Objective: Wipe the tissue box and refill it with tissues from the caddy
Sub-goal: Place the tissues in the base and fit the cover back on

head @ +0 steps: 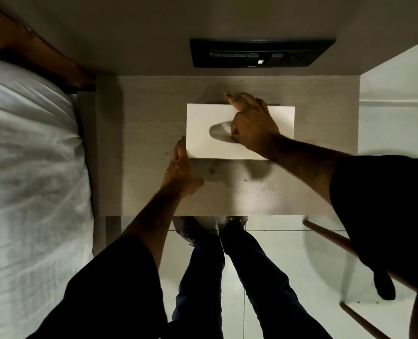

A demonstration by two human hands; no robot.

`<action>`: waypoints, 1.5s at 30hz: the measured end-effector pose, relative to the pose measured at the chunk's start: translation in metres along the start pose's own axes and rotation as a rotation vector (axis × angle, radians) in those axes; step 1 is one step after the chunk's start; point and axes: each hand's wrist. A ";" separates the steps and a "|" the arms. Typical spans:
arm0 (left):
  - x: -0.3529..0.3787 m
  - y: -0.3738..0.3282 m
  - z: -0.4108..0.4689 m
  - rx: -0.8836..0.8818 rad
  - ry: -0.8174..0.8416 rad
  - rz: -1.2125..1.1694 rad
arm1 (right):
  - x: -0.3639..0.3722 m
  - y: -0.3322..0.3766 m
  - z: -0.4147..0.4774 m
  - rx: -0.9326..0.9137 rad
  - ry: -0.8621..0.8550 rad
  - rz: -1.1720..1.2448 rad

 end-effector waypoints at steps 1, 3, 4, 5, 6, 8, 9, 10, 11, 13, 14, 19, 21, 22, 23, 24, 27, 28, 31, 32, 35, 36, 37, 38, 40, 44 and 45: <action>0.000 0.000 0.000 0.000 -0.002 -0.002 | -0.001 0.000 0.001 -0.015 0.001 -0.010; 0.002 0.002 0.000 -0.004 0.003 -0.010 | 0.000 -0.001 0.002 -0.052 0.011 -0.031; 0.002 0.001 0.001 -0.003 0.003 -0.015 | -0.001 -0.003 0.002 -0.074 0.009 -0.042; 0.002 0.001 0.001 -0.004 0.004 -0.021 | 0.000 -0.005 0.002 -0.095 0.007 -0.052; 0.002 0.001 0.001 -0.007 0.003 -0.027 | -0.001 -0.006 0.003 -0.115 0.006 -0.055; 0.002 0.002 0.001 -0.007 0.009 -0.035 | -0.002 -0.008 0.003 -0.147 0.016 -0.040; 0.003 0.002 0.002 -0.005 0.012 -0.036 | -0.003 -0.009 0.003 -0.157 0.025 -0.030; 0.003 0.003 0.002 -0.004 0.013 -0.037 | -0.004 -0.010 0.003 -0.165 0.033 -0.021; 0.003 0.003 0.002 -0.006 0.013 -0.037 | -0.004 -0.010 0.003 -0.173 0.039 -0.014; 0.002 0.004 0.002 -0.004 0.018 -0.036 | -0.004 -0.012 0.002 -0.196 0.035 -0.007; 0.002 0.005 0.002 -0.002 0.023 -0.035 | -0.004 -0.013 0.001 -0.209 0.027 -0.001; 0.002 0.004 0.003 -0.020 0.030 -0.018 | -0.003 -0.019 -0.006 -0.250 -0.044 0.063; 0.003 0.004 0.003 -0.018 0.037 -0.019 | -0.001 -0.020 -0.010 -0.258 -0.077 0.062; 0.003 0.004 0.003 -0.008 0.043 -0.018 | -0.001 -0.020 -0.012 -0.261 -0.099 0.065; 0.002 0.004 0.004 -0.005 0.050 -0.014 | 0.000 -0.021 -0.014 -0.261 -0.116 0.074; 0.002 0.004 0.003 -0.014 0.055 -0.008 | 0.000 -0.022 -0.016 -0.255 -0.125 0.089; 0.002 0.004 0.003 -0.040 0.061 -0.002 | 0.000 -0.024 -0.022 -0.226 -0.146 0.164; 0.002 0.004 0.003 -0.041 0.061 -0.006 | -0.001 -0.025 -0.024 -0.219 -0.157 0.187; 0.003 0.003 0.004 -0.047 0.058 -0.021 | -0.003 -0.028 -0.028 -0.197 -0.166 0.244; 0.003 0.003 0.004 -0.047 0.058 -0.020 | -0.005 -0.029 -0.028 -0.191 -0.158 0.251; 0.003 0.002 0.004 -0.052 0.062 -0.019 | -0.009 -0.034 -0.029 -0.187 -0.144 0.273; 0.003 0.002 0.004 -0.048 0.061 -0.019 | -0.010 -0.035 -0.029 -0.193 -0.138 0.272; 0.003 0.002 0.004 -0.042 0.060 -0.021 | -0.010 -0.036 -0.029 -0.203 -0.140 0.266; 0.003 0.002 0.004 -0.037 0.058 -0.025 | -0.010 -0.037 -0.029 -0.210 -0.140 0.263; 0.004 0.003 0.004 -0.030 0.053 -0.028 | -0.011 -0.038 -0.029 -0.213 -0.153 0.265; 0.006 0.007 0.005 -0.033 0.058 -0.016 | -0.008 -0.037 -0.030 -0.212 -0.173 0.270; 0.007 0.008 0.006 -0.029 0.056 -0.013 | -0.006 -0.037 -0.031 -0.214 -0.181 0.274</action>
Point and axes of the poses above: each hand's wrist, its own z-axis towards the middle knuckle, its own x-axis out of the palm, y = z × x, and after that the axes turned 1 degree about -y, right-handed
